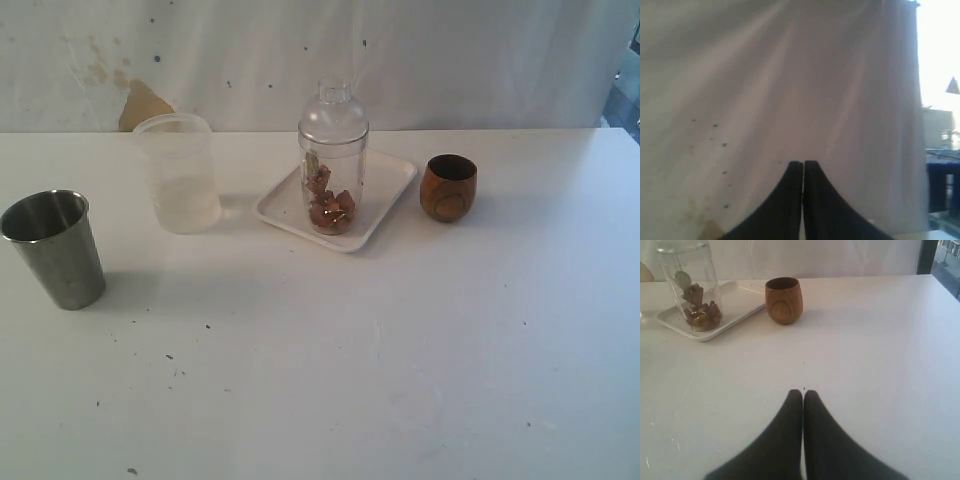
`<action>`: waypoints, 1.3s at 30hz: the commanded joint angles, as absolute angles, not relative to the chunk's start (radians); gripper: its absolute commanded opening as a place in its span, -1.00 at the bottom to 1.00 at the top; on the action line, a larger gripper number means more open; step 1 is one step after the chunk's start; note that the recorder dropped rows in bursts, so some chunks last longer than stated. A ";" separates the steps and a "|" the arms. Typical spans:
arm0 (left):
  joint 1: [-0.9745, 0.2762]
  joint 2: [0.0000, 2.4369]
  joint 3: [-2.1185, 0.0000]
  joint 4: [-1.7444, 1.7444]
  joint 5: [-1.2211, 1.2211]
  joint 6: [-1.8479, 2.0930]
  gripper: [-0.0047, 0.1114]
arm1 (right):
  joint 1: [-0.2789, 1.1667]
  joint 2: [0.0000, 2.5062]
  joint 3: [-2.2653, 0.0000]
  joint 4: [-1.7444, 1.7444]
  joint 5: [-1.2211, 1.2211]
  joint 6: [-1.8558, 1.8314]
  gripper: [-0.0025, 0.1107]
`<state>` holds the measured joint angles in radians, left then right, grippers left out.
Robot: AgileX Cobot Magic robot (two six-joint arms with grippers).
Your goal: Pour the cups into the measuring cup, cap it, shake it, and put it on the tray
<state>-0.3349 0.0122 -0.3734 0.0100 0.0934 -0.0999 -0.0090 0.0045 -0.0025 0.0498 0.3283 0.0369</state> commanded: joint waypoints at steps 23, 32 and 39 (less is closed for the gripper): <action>0.081 0.000 0.000 0.022 0.218 0.009 -0.90 | -0.013 0.000 0.000 0.051 0.316 0.039 -0.96; 0.081 0.000 0.000 0.030 0.204 0.000 -0.90 | -0.013 0.000 0.000 0.051 0.316 0.039 -0.96; 0.081 0.000 0.000 0.030 0.204 0.000 -0.90 | -0.013 0.000 0.000 0.051 0.316 0.039 -0.96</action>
